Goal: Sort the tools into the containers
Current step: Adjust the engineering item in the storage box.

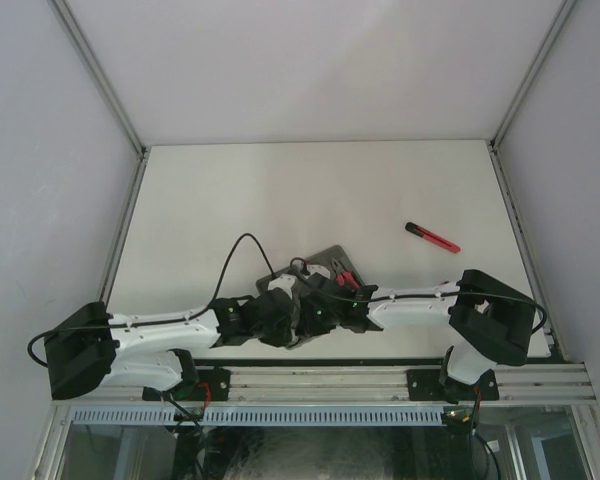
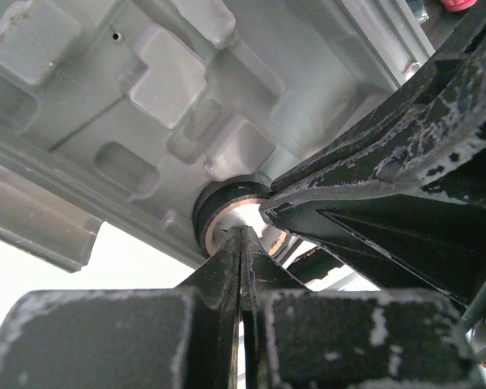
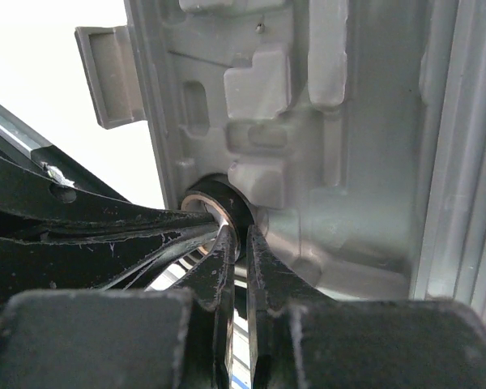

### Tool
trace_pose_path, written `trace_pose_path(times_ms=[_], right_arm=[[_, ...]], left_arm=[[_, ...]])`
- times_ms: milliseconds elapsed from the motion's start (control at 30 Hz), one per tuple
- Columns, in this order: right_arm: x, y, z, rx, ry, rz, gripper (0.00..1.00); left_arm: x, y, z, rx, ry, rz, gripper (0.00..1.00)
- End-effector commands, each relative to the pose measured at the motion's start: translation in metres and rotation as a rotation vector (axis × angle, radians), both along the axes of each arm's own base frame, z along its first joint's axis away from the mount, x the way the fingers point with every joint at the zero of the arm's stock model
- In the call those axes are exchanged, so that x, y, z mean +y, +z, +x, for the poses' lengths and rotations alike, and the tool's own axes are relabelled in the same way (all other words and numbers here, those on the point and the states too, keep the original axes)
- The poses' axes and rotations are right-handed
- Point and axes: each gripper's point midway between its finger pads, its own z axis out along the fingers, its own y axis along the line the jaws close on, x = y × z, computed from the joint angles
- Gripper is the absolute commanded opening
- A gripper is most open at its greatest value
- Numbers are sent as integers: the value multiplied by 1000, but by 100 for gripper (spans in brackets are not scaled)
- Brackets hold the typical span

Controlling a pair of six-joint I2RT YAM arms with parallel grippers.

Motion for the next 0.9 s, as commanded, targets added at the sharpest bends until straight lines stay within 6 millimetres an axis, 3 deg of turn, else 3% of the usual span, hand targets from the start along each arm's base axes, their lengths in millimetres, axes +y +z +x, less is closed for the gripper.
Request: trace_pose_path(times_ms=[0, 167, 267, 433, 533, 667, 767, 867], right_arm=[[-21, -32, -9, 60, -11, -125, 0], [-21, -27, -5, 32, -7, -120, 0], [-8, -9, -2, -11, 15, -47, 0], [8, 29, 10, -82, 10, 84, 4], [10, 41, 17, -102, -4, 121, 4], [11, 47, 23, -113, -16, 140, 7], [10, 46, 24, -112, -19, 137, 9], [9, 43, 24, -107, -22, 128, 10]], left_arm=[[38, -41, -25, 100, -14, 168, 0], [35, -36, -23, 87, -22, 153, 0], [30, -24, -16, 49, -23, 126, 0], [13, 19, 6, -72, 1, 29, 0], [3, 52, 20, -156, 19, -46, 5], [-4, 88, 32, -243, 45, -146, 10], [-3, 99, 34, -268, 55, -177, 10], [0, 96, 33, -264, 58, -178, 10]])
